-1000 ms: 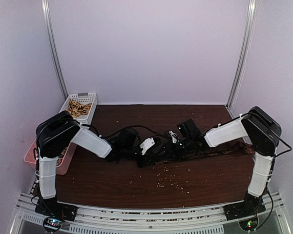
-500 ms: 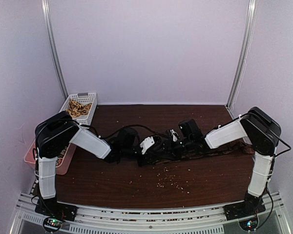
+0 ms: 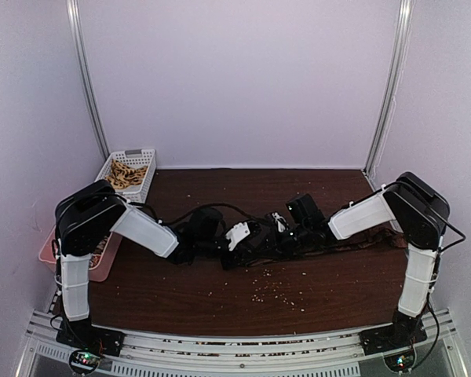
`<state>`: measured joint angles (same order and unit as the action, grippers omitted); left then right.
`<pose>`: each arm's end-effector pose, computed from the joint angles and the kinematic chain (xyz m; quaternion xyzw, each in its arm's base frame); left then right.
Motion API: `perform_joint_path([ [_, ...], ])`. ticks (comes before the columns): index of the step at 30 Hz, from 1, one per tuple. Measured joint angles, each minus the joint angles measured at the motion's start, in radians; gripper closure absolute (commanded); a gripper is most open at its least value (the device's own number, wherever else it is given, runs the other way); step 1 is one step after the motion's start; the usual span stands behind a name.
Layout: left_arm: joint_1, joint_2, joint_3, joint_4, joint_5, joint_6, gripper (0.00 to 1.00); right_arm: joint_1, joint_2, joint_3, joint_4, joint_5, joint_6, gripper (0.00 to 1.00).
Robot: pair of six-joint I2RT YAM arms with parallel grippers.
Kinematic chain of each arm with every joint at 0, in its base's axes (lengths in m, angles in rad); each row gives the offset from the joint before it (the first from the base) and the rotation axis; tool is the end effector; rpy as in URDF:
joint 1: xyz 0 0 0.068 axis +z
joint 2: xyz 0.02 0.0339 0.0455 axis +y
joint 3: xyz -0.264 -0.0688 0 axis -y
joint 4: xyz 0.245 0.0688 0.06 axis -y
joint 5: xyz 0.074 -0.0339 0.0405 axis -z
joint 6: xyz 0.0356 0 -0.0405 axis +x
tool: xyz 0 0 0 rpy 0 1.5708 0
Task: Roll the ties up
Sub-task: Roll the tie at the center of the board.
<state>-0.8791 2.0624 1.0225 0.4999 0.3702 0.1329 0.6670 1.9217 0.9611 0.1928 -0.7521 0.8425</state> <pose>0.2531 -0.3258 0.1102 0.4939 0.7041 -0.3257 0.3928 0.2774 0.2494 0.1256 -0.0679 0.8654 0.4953 0.0332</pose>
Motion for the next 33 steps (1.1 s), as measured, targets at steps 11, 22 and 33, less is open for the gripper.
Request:
perform_joint_path([
  [11,0.003,-0.123,-0.087,-0.008,-0.055,0.015,0.12,-0.013,0.011,0.0,-0.039,0.001,-0.014,1.0],
  [22,0.003,0.009,0.001,-0.056,-0.009,-0.031,0.24,-0.015,0.011,-0.01,-0.013,0.0,-0.007,1.0],
  [33,0.01,0.027,0.015,-0.087,-0.006,-0.023,0.76,-0.008,0.011,-0.031,0.073,-0.01,0.039,1.0],
])
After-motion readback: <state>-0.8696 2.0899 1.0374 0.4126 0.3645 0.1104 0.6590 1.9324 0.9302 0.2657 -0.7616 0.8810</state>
